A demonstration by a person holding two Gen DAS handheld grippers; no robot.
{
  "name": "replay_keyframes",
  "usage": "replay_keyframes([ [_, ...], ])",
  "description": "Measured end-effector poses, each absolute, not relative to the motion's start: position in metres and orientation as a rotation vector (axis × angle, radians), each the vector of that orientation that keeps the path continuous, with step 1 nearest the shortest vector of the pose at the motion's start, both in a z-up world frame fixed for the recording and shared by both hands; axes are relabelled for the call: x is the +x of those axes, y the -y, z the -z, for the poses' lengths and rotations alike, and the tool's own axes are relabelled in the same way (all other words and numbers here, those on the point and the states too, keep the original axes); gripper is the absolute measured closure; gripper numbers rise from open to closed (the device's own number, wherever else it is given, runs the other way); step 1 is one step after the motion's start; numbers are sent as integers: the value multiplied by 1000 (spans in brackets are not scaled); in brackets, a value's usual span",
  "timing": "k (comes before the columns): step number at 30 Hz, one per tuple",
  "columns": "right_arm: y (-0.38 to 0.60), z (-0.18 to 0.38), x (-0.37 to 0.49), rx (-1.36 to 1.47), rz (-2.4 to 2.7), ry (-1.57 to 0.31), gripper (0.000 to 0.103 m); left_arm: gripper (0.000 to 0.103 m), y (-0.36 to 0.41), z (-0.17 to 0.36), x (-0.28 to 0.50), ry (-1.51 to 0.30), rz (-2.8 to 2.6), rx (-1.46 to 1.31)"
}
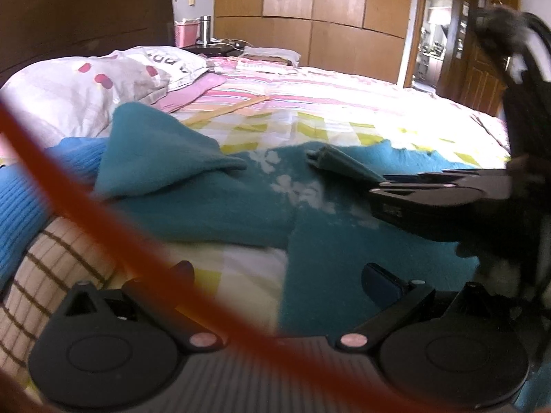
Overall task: Fold small clothes
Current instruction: 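Open the right tool to release the sleeve on the sweater body, then grasp the other sleeve cuff with the right tool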
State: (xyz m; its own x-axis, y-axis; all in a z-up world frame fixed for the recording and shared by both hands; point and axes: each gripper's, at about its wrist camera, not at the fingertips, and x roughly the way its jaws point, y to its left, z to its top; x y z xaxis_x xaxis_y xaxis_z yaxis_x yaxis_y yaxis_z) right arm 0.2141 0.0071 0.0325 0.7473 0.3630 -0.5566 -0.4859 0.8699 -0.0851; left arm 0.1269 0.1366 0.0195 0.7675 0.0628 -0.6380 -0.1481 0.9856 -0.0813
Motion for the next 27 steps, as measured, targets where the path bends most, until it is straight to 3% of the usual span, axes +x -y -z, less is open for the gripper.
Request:
replay_keyframes([
  [9,-23,-25,213,-264,-547,-653,65,0,-158,-19,125,-684,-167,-165],
  [20,-57,-50,223,-134,-633,-661,67,0,-186,-26,125,-635,-268,-192],
  [27,-71,-47,253,121,-671,-815,67,0,-199,-24,128,-620,-327,-180],
])
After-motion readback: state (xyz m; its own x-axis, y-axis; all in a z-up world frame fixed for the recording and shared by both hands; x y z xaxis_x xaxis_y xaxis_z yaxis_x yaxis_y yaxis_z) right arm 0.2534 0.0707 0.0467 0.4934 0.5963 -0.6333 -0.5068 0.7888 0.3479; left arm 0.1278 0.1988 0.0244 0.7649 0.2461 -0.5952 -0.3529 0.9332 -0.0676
